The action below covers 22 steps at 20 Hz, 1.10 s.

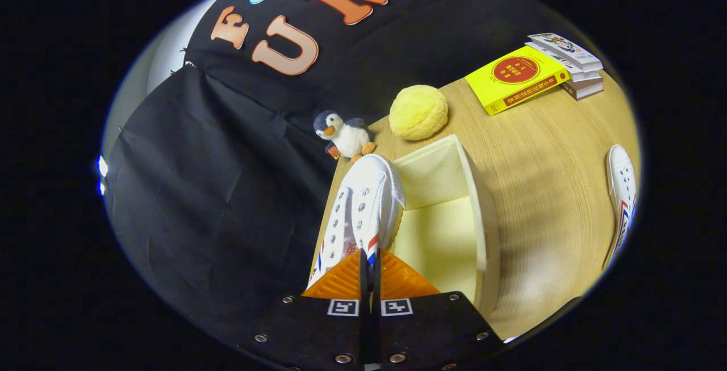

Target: Open the storage box then place both shoes into the box .Put the left shoe in first, then the right shoe, with the right side of both shoes facing outward in a uniform manner.

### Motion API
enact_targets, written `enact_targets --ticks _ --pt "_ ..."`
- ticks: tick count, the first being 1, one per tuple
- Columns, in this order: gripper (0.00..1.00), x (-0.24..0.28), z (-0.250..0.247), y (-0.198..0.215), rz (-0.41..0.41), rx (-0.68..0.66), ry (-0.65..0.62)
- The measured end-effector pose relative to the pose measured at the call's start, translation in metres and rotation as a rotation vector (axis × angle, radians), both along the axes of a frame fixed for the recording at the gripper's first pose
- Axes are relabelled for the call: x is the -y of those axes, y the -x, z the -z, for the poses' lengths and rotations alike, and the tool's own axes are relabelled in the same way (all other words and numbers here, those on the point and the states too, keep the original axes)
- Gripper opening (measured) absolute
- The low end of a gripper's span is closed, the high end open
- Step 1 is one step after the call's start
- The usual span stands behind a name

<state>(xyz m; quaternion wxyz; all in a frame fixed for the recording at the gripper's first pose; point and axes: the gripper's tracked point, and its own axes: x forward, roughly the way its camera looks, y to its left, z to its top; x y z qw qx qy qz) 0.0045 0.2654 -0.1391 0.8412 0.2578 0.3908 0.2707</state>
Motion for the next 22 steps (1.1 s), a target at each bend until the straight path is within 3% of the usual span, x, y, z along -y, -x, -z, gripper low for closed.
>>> enact_targets --ticks 7,16,18,20,21,22 --pt "0.00 -0.019 0.031 -0.002 0.015 -0.021 0.083" --pt "0.00 -0.033 0.058 0.007 -0.022 -0.024 0.198" --pt "0.03 -0.040 0.056 0.009 -0.044 -0.032 0.176" --pt "0.23 -0.037 0.045 -0.002 -0.018 -0.013 0.157" --pt "0.45 -0.030 0.040 -0.005 -0.007 0.001 0.168" --pt "0.52 -0.024 0.036 -0.006 0.002 0.015 0.176"
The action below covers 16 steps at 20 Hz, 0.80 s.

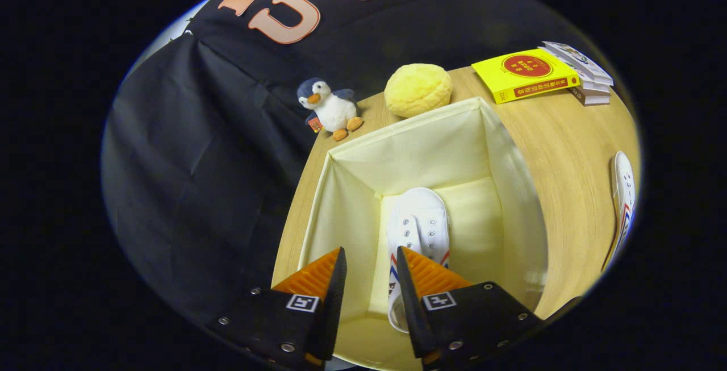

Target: Open the storage box then place both shoes into the box .Put the left shoe in first, then the right shoe, with the right side of both shoes facing outward in a uniform manner.

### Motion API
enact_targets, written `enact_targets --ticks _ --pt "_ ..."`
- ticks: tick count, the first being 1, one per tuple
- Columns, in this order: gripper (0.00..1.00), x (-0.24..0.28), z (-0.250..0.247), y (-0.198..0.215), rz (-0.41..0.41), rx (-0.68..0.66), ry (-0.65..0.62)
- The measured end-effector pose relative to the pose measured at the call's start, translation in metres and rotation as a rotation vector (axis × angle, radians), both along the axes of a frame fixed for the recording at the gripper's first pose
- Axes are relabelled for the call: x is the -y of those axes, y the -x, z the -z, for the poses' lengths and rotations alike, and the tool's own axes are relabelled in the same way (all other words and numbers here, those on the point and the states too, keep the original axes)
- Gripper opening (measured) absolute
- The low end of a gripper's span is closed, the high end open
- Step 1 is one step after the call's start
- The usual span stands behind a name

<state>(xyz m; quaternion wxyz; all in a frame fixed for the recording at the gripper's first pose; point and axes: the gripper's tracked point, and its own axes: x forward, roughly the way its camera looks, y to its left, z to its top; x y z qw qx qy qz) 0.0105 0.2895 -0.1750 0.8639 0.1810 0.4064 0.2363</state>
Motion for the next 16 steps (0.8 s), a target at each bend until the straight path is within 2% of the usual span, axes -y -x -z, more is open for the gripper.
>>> enact_targets --ticks 3,5,12,16 --pt "0.84 0.013 -0.014 -0.001 0.018 0.021 -0.021" --pt "0.97 0.026 -0.027 -0.001 0.032 0.040 -0.041" --pt "0.98 0.082 -0.073 -0.005 0.084 0.137 -0.081" --pt "0.98 0.132 -0.072 -0.012 0.142 0.153 -0.056"
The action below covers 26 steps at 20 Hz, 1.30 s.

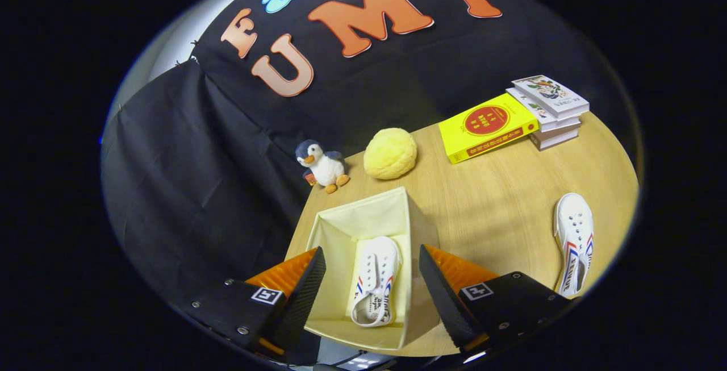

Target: Open the storage box then place both shoes into the box .Put the left shoe in first, then the right shoe, with the right side of both shoes facing outward in a uniform manner.

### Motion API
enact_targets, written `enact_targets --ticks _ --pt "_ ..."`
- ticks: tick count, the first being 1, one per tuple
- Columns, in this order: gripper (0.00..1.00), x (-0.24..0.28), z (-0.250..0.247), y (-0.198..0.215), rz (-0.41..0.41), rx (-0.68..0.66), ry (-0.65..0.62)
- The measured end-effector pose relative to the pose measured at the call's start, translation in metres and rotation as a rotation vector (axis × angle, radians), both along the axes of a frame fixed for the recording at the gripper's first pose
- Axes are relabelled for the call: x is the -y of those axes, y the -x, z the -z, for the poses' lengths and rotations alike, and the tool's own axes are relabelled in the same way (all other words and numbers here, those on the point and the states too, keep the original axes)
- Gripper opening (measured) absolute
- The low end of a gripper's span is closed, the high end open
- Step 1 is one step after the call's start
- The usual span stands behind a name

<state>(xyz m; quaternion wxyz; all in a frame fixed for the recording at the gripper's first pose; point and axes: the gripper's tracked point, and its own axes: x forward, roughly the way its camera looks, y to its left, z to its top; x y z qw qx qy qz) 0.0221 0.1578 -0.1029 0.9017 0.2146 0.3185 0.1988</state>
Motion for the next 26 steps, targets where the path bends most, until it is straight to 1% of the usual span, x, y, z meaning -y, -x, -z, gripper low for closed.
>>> enact_targets --ticks 8,17,22,26 --pt "0.98 0.103 0.022 -0.006 0.110 -0.034 0.048" --pt "0.98 0.205 0.082 -0.003 0.205 -0.123 0.114" --pt "0.98 0.245 0.121 0.003 0.210 -0.167 0.194" --pt "0.98 0.269 0.154 0.009 0.196 -0.189 0.288"
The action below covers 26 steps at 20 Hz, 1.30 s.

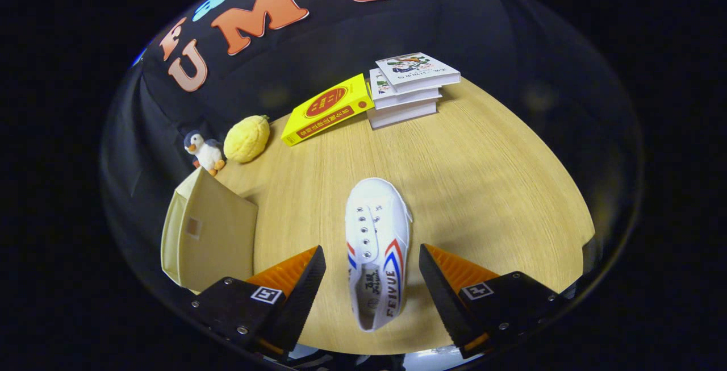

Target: Open the storage box then place both shoes into the box .Put the left shoe in first, then the right shoe, with the right side of both shoes facing outward in a uniform manner.

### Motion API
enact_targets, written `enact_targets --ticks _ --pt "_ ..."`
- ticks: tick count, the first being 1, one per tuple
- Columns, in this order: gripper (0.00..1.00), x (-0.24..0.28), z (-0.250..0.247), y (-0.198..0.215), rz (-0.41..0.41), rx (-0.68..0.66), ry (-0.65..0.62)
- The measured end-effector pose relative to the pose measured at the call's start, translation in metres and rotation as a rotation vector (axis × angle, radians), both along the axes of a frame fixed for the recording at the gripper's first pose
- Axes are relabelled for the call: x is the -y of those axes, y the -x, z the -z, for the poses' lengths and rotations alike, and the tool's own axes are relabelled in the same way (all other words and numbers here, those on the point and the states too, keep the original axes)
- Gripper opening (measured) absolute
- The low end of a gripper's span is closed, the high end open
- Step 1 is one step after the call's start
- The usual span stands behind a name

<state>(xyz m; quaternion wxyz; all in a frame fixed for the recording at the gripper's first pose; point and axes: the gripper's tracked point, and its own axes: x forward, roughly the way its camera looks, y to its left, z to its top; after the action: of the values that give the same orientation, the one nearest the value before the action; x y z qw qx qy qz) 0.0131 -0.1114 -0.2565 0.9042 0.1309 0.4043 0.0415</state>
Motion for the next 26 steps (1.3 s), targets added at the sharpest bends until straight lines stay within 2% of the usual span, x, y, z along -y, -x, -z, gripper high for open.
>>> enact_targets --ticks 6,10,13,14,17,18,20,21,23,26 --pt "0.97 0.014 0.039 0.007 -0.052 -0.065 0.110" --pt "0.84 0.005 0.056 0.007 -0.113 -0.112 0.148" --pt "0.68 0.000 0.066 0.002 -0.149 -0.126 0.175" --pt "0.63 -0.005 0.067 0.002 -0.161 -0.135 0.149" --pt "0.34 -0.005 0.069 0.003 -0.163 -0.142 0.080" --pt "0.31 -0.002 0.070 0.003 -0.150 -0.142 0.051" --pt "0.16 0.004 0.071 0.004 -0.096 -0.149 -0.031" --pt "0.03 0.005 0.071 0.003 -0.068 -0.150 -0.074" --pt "0.00 0.001 0.067 0.001 -0.045 -0.118 -0.124" --pt "0.00 -0.022 0.054 0.001 -0.007 -0.122 -0.322"
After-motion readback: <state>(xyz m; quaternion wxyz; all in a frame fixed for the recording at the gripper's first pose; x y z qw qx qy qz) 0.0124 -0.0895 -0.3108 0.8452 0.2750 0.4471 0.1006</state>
